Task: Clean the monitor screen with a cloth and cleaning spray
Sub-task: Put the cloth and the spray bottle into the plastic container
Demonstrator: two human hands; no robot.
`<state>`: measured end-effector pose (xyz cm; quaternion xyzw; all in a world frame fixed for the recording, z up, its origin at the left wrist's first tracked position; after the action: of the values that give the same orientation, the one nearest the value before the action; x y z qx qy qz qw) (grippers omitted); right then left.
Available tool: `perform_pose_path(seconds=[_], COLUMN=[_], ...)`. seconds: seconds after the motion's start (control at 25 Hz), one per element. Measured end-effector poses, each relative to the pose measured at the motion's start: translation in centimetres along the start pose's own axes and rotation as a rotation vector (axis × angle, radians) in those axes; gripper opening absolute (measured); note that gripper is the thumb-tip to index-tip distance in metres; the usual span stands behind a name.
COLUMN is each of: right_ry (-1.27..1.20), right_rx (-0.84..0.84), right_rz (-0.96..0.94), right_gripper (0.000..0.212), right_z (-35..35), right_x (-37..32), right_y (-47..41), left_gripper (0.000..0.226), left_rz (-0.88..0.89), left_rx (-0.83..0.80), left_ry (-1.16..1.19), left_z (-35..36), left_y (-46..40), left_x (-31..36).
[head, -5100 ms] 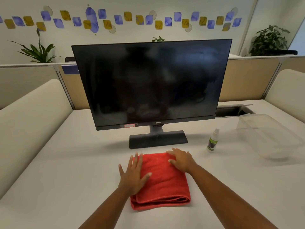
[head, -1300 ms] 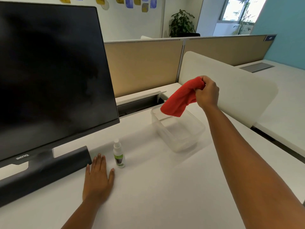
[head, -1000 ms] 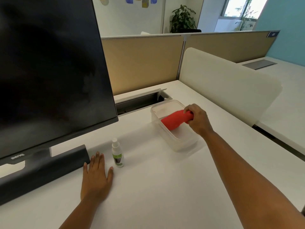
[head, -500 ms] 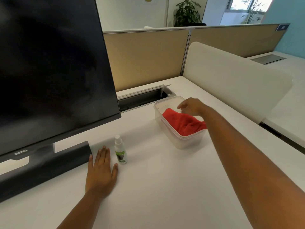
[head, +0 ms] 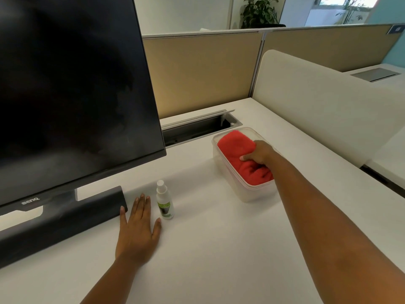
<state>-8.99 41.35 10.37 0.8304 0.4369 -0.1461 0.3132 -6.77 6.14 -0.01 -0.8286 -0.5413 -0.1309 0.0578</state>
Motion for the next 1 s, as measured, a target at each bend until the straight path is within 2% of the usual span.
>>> perform_pose_path(seconds=[0.08,0.12,0.16,0.2,0.24,0.28,0.36,0.4,0.48,0.56,0.72,0.8,0.88,0.92,0.96,1.0], right_ry=[0.332,0.526,0.64,0.66,0.657,0.667,0.749,0.79,0.852,0.871,0.796,0.646,0.384,0.21,0.034,-0.11], right_rx=[0.116,0.255,0.4,0.465,0.411,0.255,-0.131,-0.249,-0.361,-0.407,-0.408,-0.191,0.112,0.176,0.147,0.048], right_rz=[-0.031,-0.057,-0.122,-0.208,-0.281,-0.303,-0.183,-0.088,0.034,0.055,0.03,-0.086,-0.276,-0.412,-0.54,-0.648], right_gripper=[0.053,0.05,0.042,0.034,0.033,0.039,0.071,0.083,0.087,0.082,0.065,0.045,0.035,0.032,0.029,0.029], right_z=[-0.3,-0.2,-0.2,-0.1,0.2,0.7,1.9,2.3,3.1,3.8,2.9,1.5,0.5,0.4,0.7,1.3], right_x=[-0.4,-0.9,-1.7,-2.4,-2.8,-2.9,-2.0,-1.3,0.1,0.8,-0.1,-2.1,-4.9,-6.4,-7.9,-9.4], right_y=[0.4,0.8,1.2,1.6,1.7,1.5,1.1,0.8,0.2,-0.1,0.8,1.4,3.0,4.1,5.4,6.8], left_gripper=[0.081,0.081,0.08,0.079,0.079,0.079,0.078,0.077,0.076,0.075,0.075,0.074,0.074,0.074,0.074,0.074], left_rz=[0.001,0.002,0.003,0.003,0.004,0.006,0.009,0.01,0.012,0.013,0.019,0.019,0.012,0.009,0.008,0.006], left_rx=[0.008,0.006,0.004,0.003,0.002,0.0,-0.011,-0.017,-0.029,-0.039,-0.053,-0.062,-0.071,-0.076,-0.083,-0.086], left_ry=[0.011,0.011,0.009,0.01,0.014,0.021,0.024,0.027,0.03,0.027,0.012,-0.001,-0.013,-0.023,-0.032,-0.036], left_z=[-0.1,-0.1,-0.1,-0.1,-0.1,-0.1,-0.1,-0.1,-0.2,-0.2,-0.3,-0.3,-0.2,-0.2,-0.2,-0.2], left_y=[0.1,0.1,0.1,0.1,0.1,0.1,0.1,0.1,0.1,0.0,0.1,0.1,0.0,0.0,0.1,0.1], left_x=[0.0,0.1,0.1,0.0,0.1,0.1,0.1,0.1,0.1,0.1,0.2,0.2,0.2,0.2,0.2,0.3])
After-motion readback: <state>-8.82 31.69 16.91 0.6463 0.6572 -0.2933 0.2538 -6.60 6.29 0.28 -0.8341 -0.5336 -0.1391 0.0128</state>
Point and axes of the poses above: each hand's wrist, its own y-axis away from the middle knuckle, its own z-axis out of the palm, x = y × z, the point moved 3 cm from there along -y, towards the middle knuckle, and after that the axes turned 9 degrees about -x, right-handed, at the moved point
